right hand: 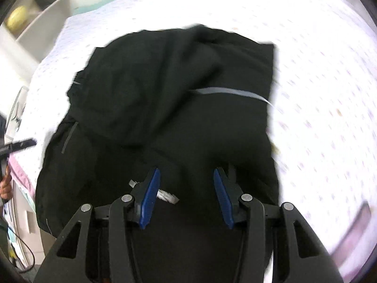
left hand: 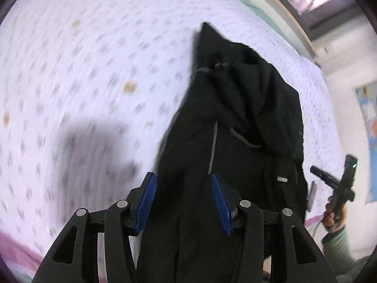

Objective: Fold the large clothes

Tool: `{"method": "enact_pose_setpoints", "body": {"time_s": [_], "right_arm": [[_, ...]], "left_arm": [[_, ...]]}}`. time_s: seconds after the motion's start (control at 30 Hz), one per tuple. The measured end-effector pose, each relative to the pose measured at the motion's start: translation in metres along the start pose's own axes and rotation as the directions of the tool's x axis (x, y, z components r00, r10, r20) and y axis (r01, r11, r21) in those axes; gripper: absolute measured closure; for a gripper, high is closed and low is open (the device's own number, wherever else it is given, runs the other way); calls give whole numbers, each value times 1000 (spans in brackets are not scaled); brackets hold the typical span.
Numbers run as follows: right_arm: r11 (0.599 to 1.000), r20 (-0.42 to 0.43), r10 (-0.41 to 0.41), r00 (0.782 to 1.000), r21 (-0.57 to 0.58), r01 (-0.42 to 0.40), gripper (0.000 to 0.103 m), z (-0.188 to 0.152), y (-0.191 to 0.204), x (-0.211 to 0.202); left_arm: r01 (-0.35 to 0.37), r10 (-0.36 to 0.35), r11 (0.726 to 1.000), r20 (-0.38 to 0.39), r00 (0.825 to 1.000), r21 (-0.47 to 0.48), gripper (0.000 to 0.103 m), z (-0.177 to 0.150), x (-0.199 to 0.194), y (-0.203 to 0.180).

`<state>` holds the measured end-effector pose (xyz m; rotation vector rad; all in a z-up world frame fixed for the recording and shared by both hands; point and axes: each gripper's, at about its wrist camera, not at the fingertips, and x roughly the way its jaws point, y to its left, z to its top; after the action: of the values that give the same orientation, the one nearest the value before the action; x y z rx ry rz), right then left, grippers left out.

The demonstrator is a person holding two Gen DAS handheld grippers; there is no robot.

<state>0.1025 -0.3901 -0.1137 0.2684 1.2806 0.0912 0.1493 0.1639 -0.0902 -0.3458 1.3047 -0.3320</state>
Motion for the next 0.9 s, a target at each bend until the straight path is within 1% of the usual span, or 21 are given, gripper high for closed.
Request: {"method": "enact_pose_setpoints", "body": {"time_s": [0.03,0.07,0.13,0.17,0.2,0.27,0.37,0.47,0.57,0.6,0.63,0.67,0.73,0.8,0.87,0.9], "right_arm": [[1000,-7,-2,1000,24,2,53,-4,-11,-4],[999,-15,-5,1000,53,6,53,-9,-20,-7],[996,-33,-20,999,91,23,53,-19,-37,-12],[994,-41,-22,999,106,26,53,-24,-44,-14],[992,-52,-19,998,123,25,53,-31,-52,-17],[989,-67,-28,997,140,37,53,-42,-62,-22],[984,-89,-56,994,163,70,53,-64,-78,-32],[977,-120,-50,992,202,74,51,-86,-95,-36],[968,-153,-17,988,243,55,51,-106,-106,-29],[965,-165,6,986,258,38,51,-114,-110,-24],[962,-174,28,984,272,20,51,-119,-112,-19],[958,-182,46,982,285,8,51,-123,-113,-14],[953,-202,75,976,302,-11,51,-130,-114,-3],[947,-214,112,970,318,-40,51,-135,-113,9],[942,-212,155,965,325,-80,51,-136,-109,15],[941,-207,180,962,321,-107,54,-135,-105,15]], "left_arm": [[12,-12,1000,-15,1000,-5,52,-5,1,5],[15,-15,1000,-49,999,-2,52,-12,6,9],[-13,15,1000,-93,996,23,52,-19,18,3],[-25,28,999,-103,994,37,52,-20,17,9],[-19,23,999,-120,993,36,52,-25,22,10],[4,-4,1000,-147,989,-3,52,-30,33,15],[74,-91,992,-170,981,-102,52,-36,38,32],[52,-71,993,-189,979,-107,52,-44,38,35],[78,-99,992,-220,971,-103,50,-50,33,37],[90,-112,990,-230,967,-106,48,-52,33,36],[96,-120,990,-242,963,-107,43,-54,35,36],[96,-120,990,-252,960,-103,41,-56,36,35],[82,-103,993,-261,960,-90,40,-58,45,31],[97,-123,989,-263,957,-110,38,-57,50,33],[153,-187,976,-242,952,-152,38,-56,52,34],[231,-268,957,-231,935,-178,38,-54,49,29]]}}
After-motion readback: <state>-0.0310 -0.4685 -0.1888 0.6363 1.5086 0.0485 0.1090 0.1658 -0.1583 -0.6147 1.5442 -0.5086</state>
